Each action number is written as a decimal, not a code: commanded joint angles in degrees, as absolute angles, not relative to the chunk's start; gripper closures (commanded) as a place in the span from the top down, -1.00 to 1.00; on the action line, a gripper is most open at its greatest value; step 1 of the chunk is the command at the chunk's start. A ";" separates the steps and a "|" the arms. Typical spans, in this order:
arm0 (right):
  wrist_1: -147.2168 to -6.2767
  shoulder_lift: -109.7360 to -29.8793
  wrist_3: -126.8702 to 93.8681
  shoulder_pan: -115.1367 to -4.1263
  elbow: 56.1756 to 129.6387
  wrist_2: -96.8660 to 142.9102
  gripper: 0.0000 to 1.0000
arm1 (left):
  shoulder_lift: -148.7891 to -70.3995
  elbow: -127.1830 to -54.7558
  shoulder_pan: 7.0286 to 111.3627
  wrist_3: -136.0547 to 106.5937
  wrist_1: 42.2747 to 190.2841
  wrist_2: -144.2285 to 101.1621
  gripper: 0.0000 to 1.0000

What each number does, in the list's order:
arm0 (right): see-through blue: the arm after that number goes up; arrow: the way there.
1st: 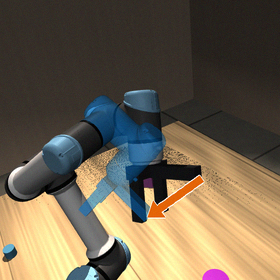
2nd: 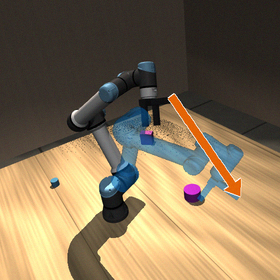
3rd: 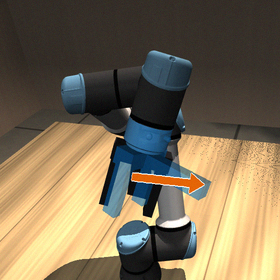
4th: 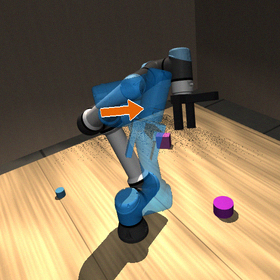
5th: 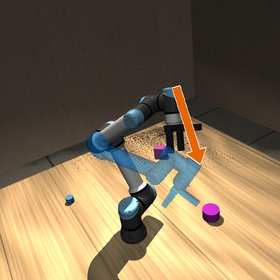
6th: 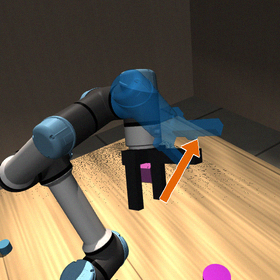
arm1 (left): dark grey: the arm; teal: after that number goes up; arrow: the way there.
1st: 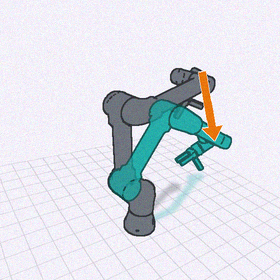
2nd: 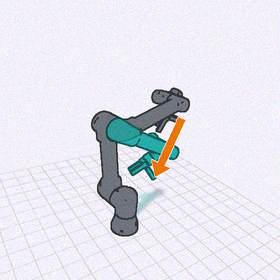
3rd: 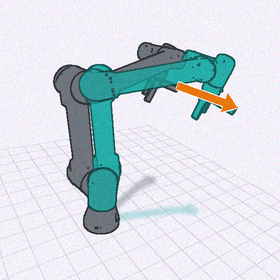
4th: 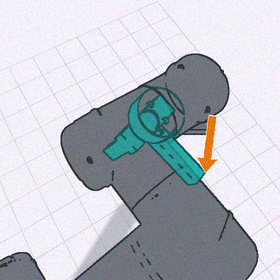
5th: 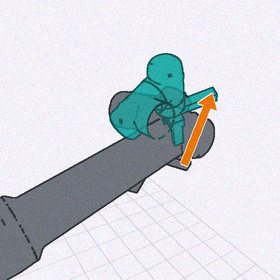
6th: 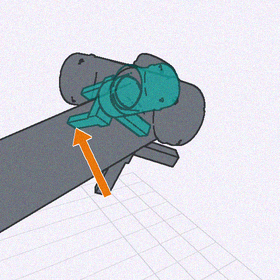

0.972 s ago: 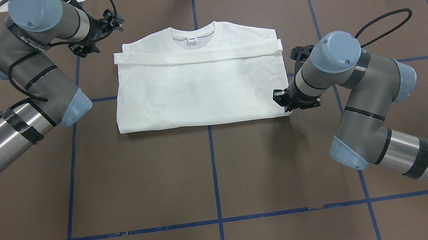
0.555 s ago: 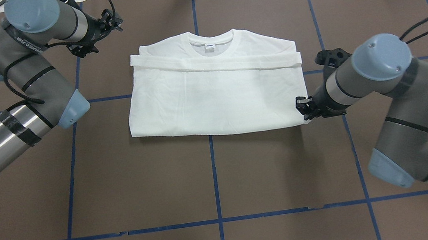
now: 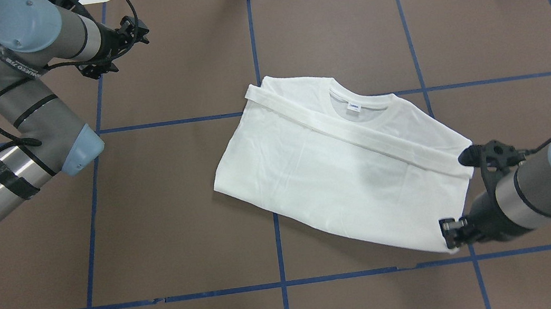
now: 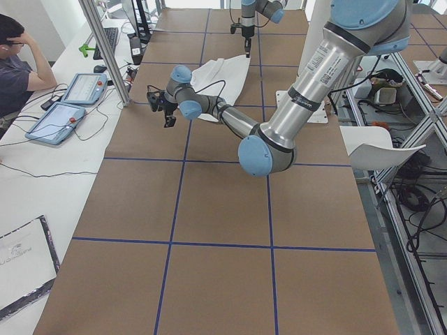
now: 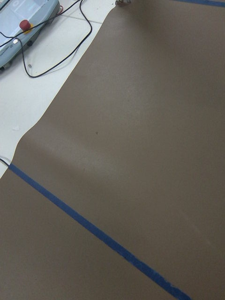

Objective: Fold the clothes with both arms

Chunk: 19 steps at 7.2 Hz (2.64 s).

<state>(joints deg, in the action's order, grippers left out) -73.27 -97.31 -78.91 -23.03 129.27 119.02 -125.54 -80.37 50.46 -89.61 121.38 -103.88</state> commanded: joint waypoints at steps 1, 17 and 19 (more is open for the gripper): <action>-73.30 -100.45 -79.10 -10.16 131.40 119.62 -1.00 | -124.55 -82.43 50.10 -89.91 121.38 -103.10 0.99; -73.21 -84.64 -81.83 -33.57 130.87 117.60 1.00 | -124.10 -95.45 18.54 -106.52 110.21 -103.01 0.67; -73.13 -84.64 -81.91 -33.57 130.87 117.60 1.00 | -124.28 -95.27 18.63 -106.52 109.78 -102.83 0.49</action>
